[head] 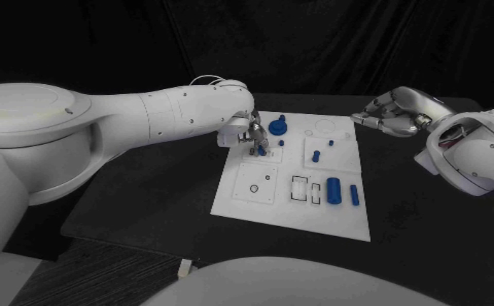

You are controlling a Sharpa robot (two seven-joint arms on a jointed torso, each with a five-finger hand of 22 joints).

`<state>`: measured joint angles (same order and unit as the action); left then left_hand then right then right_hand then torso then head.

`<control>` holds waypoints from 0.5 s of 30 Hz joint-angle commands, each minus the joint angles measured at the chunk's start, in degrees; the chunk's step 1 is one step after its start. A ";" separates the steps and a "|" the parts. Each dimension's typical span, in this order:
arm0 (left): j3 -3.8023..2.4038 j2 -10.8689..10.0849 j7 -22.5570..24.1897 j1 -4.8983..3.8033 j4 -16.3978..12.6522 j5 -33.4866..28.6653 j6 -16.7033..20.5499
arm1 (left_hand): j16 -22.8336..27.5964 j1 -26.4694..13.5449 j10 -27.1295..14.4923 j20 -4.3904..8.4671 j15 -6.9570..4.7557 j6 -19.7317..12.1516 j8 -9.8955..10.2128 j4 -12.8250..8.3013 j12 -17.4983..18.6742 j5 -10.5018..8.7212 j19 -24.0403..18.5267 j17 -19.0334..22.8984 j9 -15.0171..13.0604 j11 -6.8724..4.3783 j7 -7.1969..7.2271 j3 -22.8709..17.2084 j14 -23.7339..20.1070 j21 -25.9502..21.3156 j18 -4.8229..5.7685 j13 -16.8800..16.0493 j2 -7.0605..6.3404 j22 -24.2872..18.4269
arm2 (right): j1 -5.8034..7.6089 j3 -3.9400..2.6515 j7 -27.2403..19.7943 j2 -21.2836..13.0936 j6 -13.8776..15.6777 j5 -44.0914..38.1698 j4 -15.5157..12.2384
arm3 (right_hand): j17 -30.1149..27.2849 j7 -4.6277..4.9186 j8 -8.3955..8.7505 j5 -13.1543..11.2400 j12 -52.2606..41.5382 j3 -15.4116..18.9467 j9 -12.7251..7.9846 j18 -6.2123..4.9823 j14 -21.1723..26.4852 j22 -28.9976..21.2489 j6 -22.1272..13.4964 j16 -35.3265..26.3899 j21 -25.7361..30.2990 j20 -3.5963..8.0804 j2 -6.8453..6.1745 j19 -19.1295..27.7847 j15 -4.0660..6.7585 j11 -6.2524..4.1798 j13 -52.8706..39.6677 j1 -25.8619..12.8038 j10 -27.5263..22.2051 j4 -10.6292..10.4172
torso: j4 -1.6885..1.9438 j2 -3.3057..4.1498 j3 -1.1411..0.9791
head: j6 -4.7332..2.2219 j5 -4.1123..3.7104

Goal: Assemble the parts on the task board

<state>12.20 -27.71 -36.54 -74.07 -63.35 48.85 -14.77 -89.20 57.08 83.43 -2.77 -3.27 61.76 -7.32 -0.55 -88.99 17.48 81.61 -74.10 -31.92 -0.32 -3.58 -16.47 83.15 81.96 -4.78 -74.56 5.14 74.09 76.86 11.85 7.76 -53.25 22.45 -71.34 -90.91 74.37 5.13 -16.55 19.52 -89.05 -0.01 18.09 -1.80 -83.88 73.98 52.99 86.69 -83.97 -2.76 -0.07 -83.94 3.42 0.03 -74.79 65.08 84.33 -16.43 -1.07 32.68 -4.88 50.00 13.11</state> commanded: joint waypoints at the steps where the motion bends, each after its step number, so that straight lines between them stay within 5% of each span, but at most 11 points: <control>1: -0.02 0.30 1.21 0.30 0.21 -0.02 0.14 | -0.80 -0.98 6.57 0.00 -0.44 1.27 -0.66 0.69 -1.01 -0.47 -0.22 -15.90 -1.14 -0.56 0.35 -2.86 6.85 -0.57 1.66 -15.44 -0.02 5.77 | -0.16 -0.05 1.06 -0.07 -0.33 -0.05 0.06 | 8.41 -0.12 -0.81 0.84 -0.95 -1.07 0.84 -0.14 -4.67 13.42 -0.51 -0.71 0.83 -0.22 0.36 -2.61 -0.11 0.51 -15.21 0.60 5.67 0.08 | 0.02 0.01 0.00 | 0.00 -0.02; 15: -0.02 0.79 1.43 0.57 0.65 -0.02 0.21 | -0.80 -1.01 6.57 -0.01 -0.43 1.22 -0.59 0.79 -1.01 -0.81 -0.30 -15.90 -1.15 -0.54 0.34 -2.94 6.85 -0.69 1.63 -15.44 -0.06 5.67 | -0.28 -0.05 1.21 -0.14 -0.69 -0.05 0.14 | 8.27 -0.11 -0.81 0.88 -0.95 -1.07 0.83 -0.16 -4.64 13.39 -0.56 -0.78 0.92 -0.23 0.35 -2.57 -0.12 0.52 -15.21 0.70 5.67 0.06 | 0.00 0.01 0.02 | 0.00 0.13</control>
<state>12.17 -27.06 -36.02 -73.72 -62.70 48.85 -14.64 -89.20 57.08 83.43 -2.78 -3.27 62.25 -7.33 -0.54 -88.99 17.47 81.60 -74.10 -32.65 -0.31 -3.89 -16.48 83.15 81.95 -4.78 -74.56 5.14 74.09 76.74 11.85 7.89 -53.31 22.15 -71.34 -90.80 74.37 5.13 -16.55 19.52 -89.05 -0.01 18.09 -1.81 -83.88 73.98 52.99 86.69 -83.97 -2.76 -0.06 -83.94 3.42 0.03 -74.79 65.08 84.33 -16.43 -1.05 32.68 -4.87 50.00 13.22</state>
